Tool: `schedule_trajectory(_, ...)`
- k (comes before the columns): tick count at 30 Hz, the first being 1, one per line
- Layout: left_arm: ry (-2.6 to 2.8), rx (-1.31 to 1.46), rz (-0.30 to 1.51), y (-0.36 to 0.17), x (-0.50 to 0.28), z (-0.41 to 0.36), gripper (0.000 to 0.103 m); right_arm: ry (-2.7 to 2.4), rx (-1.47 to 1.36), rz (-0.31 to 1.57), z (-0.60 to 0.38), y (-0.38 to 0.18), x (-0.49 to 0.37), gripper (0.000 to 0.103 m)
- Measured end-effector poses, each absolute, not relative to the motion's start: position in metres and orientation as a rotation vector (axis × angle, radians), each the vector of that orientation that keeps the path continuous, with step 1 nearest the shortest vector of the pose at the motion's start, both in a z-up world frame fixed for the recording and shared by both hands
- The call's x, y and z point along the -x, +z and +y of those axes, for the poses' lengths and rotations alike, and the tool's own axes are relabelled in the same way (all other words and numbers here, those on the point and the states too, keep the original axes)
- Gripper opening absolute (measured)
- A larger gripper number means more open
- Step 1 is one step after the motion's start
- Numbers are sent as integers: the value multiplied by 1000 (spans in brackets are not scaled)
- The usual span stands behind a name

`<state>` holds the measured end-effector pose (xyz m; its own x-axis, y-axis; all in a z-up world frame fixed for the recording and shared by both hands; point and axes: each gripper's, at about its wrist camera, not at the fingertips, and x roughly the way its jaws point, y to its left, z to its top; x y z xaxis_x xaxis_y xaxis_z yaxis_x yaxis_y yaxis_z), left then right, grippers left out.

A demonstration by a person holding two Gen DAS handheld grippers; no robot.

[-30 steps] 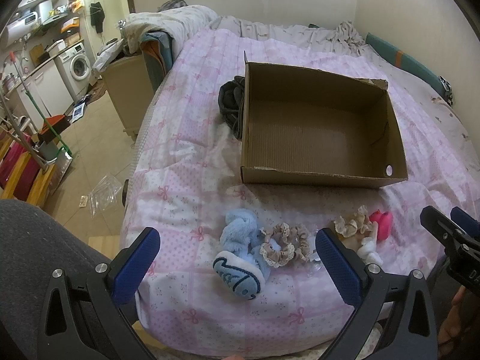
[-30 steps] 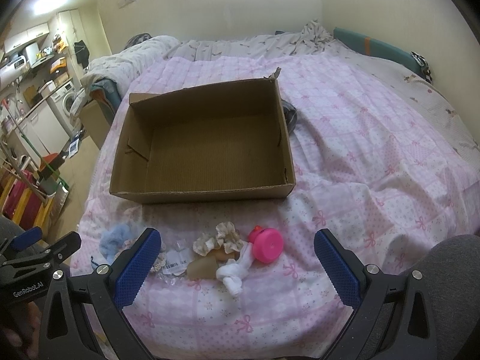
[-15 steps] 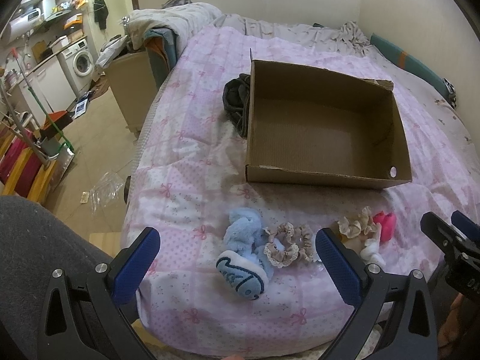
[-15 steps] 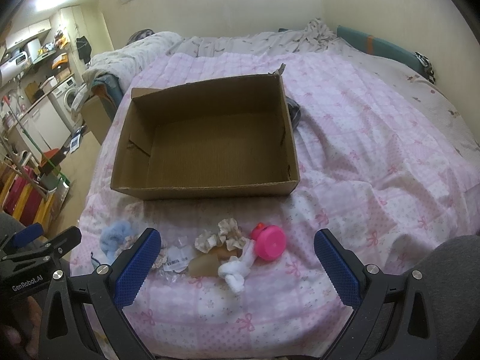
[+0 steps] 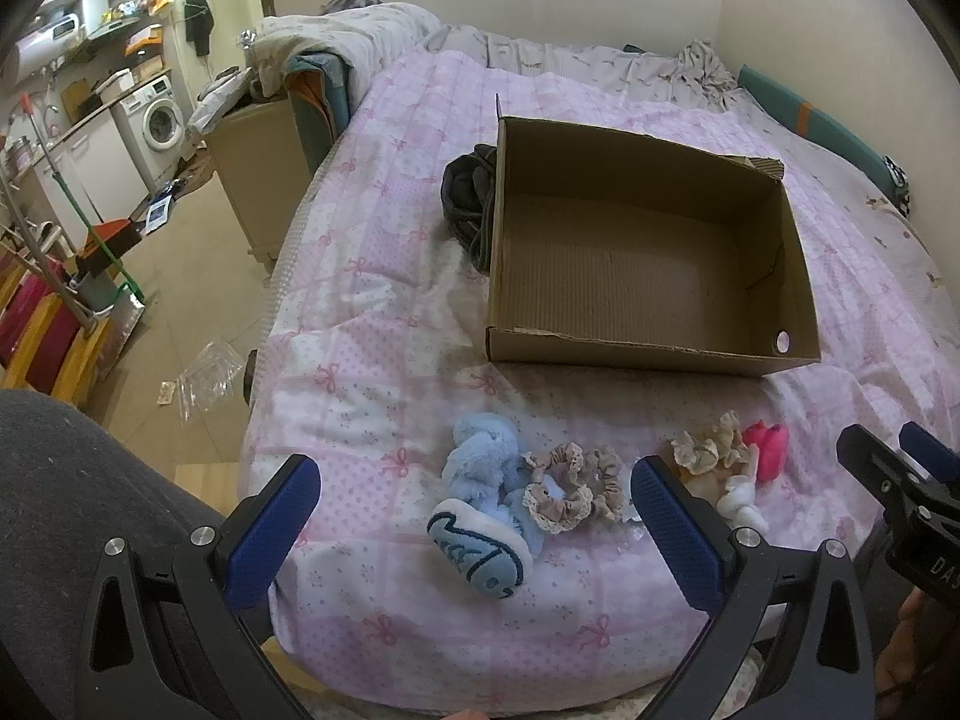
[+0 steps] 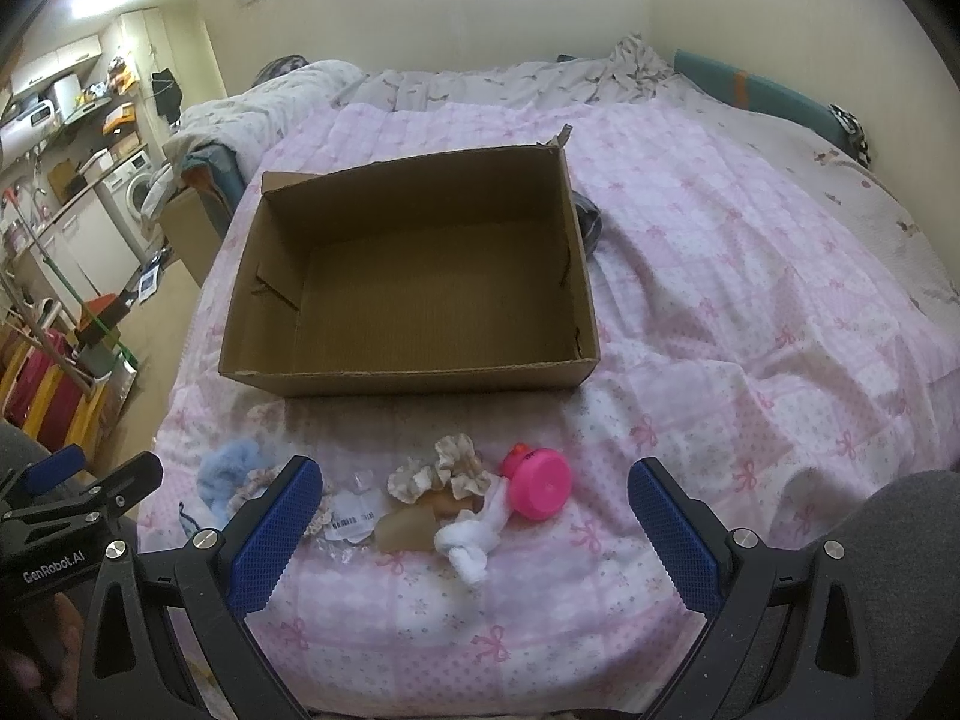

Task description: Organize soft objects

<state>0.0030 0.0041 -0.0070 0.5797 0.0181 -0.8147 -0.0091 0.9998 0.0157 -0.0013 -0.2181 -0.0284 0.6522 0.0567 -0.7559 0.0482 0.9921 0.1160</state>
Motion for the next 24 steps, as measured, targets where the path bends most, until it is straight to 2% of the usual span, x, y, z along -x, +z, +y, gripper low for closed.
schedule_trajectory(18, 16, -14, 958, -8, -2, 3, 103, 2, -128, 865, -218, -28, 1, 103)
schedule_trajectory(24, -22, -12, 1046, -10, -15, 0, 103, 26, -157, 903, -224, -22, -5, 103)
